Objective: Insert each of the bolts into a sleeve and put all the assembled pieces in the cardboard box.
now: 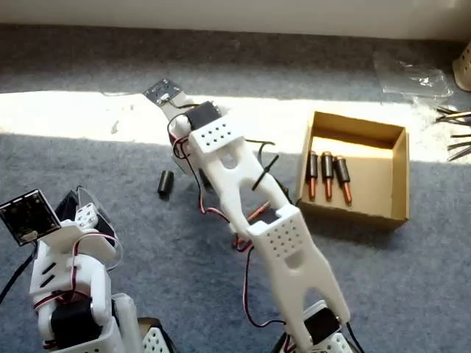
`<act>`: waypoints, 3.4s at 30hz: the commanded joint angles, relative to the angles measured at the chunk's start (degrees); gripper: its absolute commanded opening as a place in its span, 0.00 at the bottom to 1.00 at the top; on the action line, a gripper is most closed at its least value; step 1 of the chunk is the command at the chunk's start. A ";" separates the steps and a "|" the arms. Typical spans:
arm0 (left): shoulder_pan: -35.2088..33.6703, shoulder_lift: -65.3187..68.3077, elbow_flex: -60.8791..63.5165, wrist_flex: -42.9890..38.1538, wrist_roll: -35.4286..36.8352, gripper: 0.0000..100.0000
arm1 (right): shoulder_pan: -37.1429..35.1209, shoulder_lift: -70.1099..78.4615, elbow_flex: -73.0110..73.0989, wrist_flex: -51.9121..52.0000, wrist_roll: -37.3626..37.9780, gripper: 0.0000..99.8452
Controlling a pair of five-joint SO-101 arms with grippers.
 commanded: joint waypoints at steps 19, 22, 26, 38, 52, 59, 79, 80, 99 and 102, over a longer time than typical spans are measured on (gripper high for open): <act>-0.57 -0.22 0.66 -1.58 -1.67 0.06 | -0.57 11.38 -15.69 8.31 -0.44 0.21; -0.57 -0.22 0.66 -1.58 -1.67 0.06 | -0.48 12.79 -15.78 8.13 -0.44 0.21; -0.57 -0.22 0.66 -1.58 -1.67 0.06 | -0.31 14.29 -16.22 7.60 -0.44 0.21; -0.57 -0.22 0.66 -1.58 -1.67 0.06 | -0.22 14.37 -16.13 6.55 -0.44 0.09; -0.48 -0.22 0.75 -1.58 -1.67 0.06 | 0.13 13.93 -24.75 10.59 -0.18 0.00; -0.40 -0.22 1.80 -1.93 -1.67 0.06 | 0.84 13.93 -36.44 11.65 -0.18 0.00; 8.13 -0.22 6.37 -5.89 -1.76 0.06 | 1.01 -6.11 -36.53 11.82 -0.26 0.00; 8.13 -0.22 6.46 -5.89 -1.76 0.06 | 1.01 -7.43 -36.53 11.82 -0.26 0.00; 8.40 -0.22 6.73 -5.89 -1.76 0.06 | 1.10 -45.49 2.51 11.65 -0.18 0.00; 8.48 -0.22 7.69 -5.89 -4.22 0.06 | 0.92 -54.20 10.95 11.56 -0.18 0.00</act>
